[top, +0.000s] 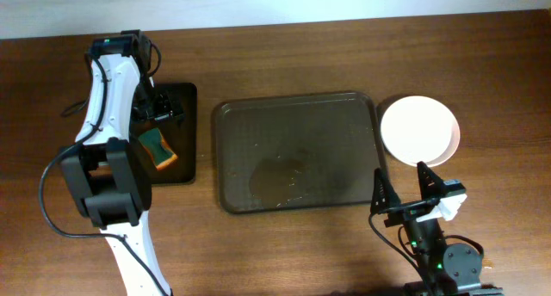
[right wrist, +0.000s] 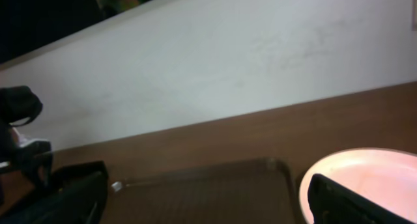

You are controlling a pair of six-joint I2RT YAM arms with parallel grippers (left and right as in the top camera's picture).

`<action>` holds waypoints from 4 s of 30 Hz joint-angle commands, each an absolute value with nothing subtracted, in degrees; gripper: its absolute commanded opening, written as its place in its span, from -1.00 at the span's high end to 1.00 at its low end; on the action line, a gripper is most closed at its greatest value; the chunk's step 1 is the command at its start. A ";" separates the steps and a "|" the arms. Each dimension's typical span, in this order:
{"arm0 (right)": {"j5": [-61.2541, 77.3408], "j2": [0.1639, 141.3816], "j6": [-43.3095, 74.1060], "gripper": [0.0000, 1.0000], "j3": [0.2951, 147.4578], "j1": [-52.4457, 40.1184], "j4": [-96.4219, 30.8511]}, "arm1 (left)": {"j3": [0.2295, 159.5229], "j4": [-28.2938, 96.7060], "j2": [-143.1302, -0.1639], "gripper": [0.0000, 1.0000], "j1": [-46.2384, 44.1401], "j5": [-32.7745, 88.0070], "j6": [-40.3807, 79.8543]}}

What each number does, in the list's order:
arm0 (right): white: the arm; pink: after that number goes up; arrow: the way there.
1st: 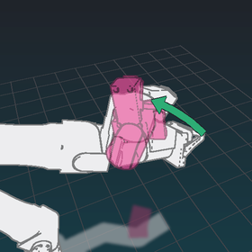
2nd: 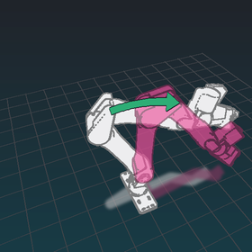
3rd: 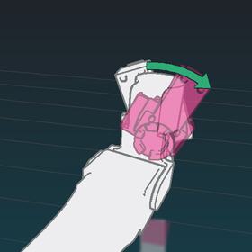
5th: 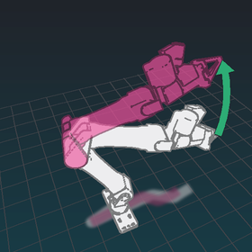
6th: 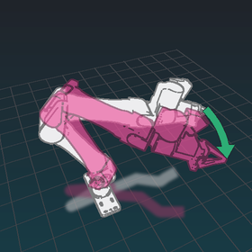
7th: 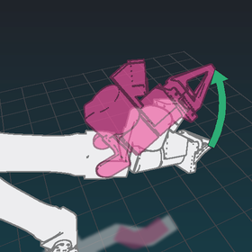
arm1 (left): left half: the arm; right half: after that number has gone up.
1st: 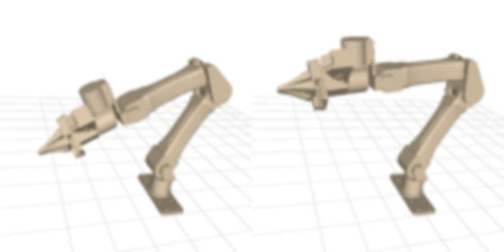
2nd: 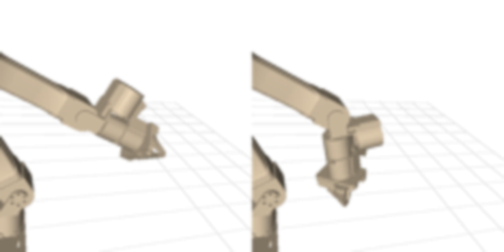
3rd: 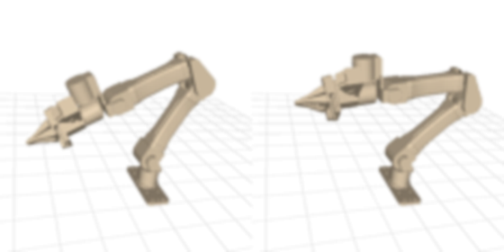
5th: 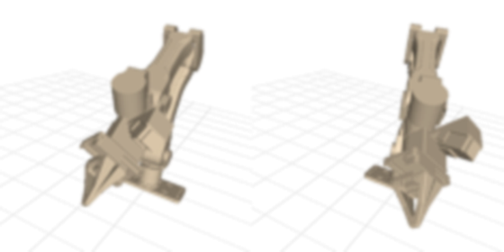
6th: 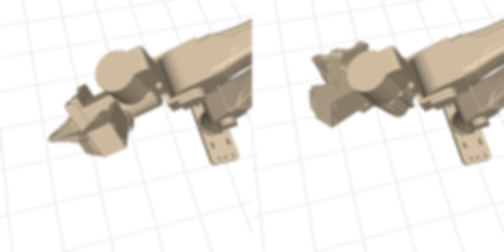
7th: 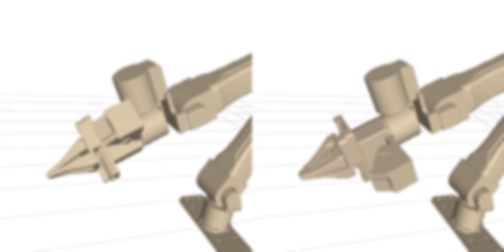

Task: Clean dirty plates on tray and stack at the side

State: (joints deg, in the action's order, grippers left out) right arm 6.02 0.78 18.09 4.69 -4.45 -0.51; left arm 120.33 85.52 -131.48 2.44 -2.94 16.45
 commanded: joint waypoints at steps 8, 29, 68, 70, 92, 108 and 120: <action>4.23 0.23 4.73 -0.97 0.32 -4.86 -4.21 | 121.16 85.56 -131.46 -0.99 2.79 -2.55 16.40; 4.23 0.32 4.73 -0.97 0.32 -4.86 -4.16 | 120.60 85.12 -119.46 -0.99 2.52 -2.74 16.36; 4.23 0.32 4.73 -0.97 0.32 -4.86 -4.16 | 0.49 4.97 -0.27 -0.99 -4.29 0.01 -8.25; 4.23 0.32 4.71 -0.97 0.32 -4.86 -4.16 | 0.49 4.99 -0.27 -0.99 -4.23 -0.03 -6.35; 4.23 0.32 4.73 -0.97 0.32 -4.86 -4.16 | 0.51 4.80 -0.30 -0.99 -2.87 -0.03 0.64; 4.23 0.32 4.71 -0.97 0.32 -4.86 -4.16 | 0.51 4.80 -0.30 -0.99 -2.87 -0.03 0.64; 4.23 0.32 4.71 -0.97 0.32 -4.86 -4.16 | 0.51 4.82 -0.30 -0.99 -2.87 -0.03 0.64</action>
State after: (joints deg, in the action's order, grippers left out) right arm 4.47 0.69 4.69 0.67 -4.45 -3.90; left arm 0.82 4.71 -0.80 -3.14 -0.62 0.08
